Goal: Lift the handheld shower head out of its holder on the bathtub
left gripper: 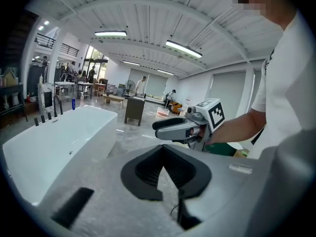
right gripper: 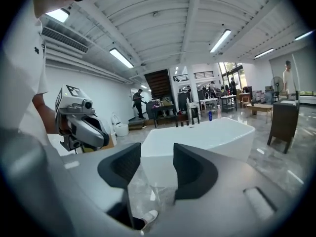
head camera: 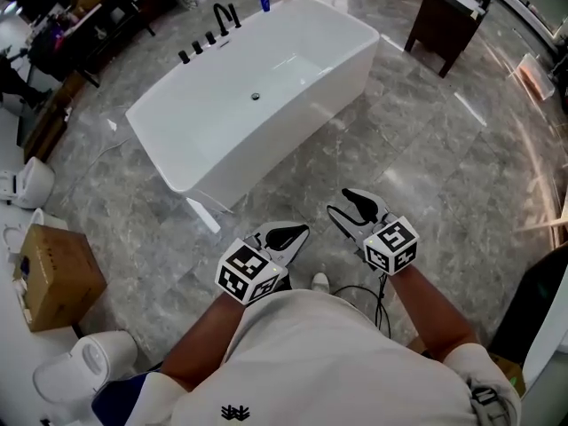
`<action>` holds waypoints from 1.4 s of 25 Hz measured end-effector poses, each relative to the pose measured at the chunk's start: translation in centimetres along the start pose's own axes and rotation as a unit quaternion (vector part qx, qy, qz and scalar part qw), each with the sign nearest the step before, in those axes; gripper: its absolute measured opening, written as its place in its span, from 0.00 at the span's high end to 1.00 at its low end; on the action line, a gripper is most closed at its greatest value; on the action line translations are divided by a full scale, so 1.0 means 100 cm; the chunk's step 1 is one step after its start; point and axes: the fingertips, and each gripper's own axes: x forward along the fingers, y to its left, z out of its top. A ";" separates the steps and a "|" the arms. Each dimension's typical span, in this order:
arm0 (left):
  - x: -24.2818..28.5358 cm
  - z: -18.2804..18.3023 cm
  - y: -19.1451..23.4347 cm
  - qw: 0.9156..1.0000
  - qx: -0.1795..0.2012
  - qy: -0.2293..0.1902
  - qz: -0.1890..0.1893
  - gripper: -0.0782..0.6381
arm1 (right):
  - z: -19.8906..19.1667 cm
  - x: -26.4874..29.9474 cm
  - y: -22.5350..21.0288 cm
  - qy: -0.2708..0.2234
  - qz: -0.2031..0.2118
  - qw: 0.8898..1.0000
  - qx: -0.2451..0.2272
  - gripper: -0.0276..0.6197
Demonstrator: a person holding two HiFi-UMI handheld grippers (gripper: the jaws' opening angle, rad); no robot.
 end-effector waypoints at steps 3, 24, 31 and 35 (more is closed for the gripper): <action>-0.003 0.010 0.030 1.000 0.008 -0.006 -0.014 0.88 | 0.014 0.025 -0.018 -0.003 -0.025 1.000 0.000 0.57; -0.006 0.055 0.248 1.000 0.006 0.007 -0.014 0.88 | 0.111 0.204 -0.116 0.000 -0.081 0.997 -0.007 0.52; 0.057 0.116 0.290 1.000 0.006 0.013 0.025 0.88 | 0.127 0.227 -0.200 0.010 -0.028 0.999 -0.019 0.53; 0.101 0.152 0.303 0.998 -0.018 -0.004 0.052 0.88 | 0.142 0.230 -0.256 0.009 -0.004 1.000 -0.024 0.54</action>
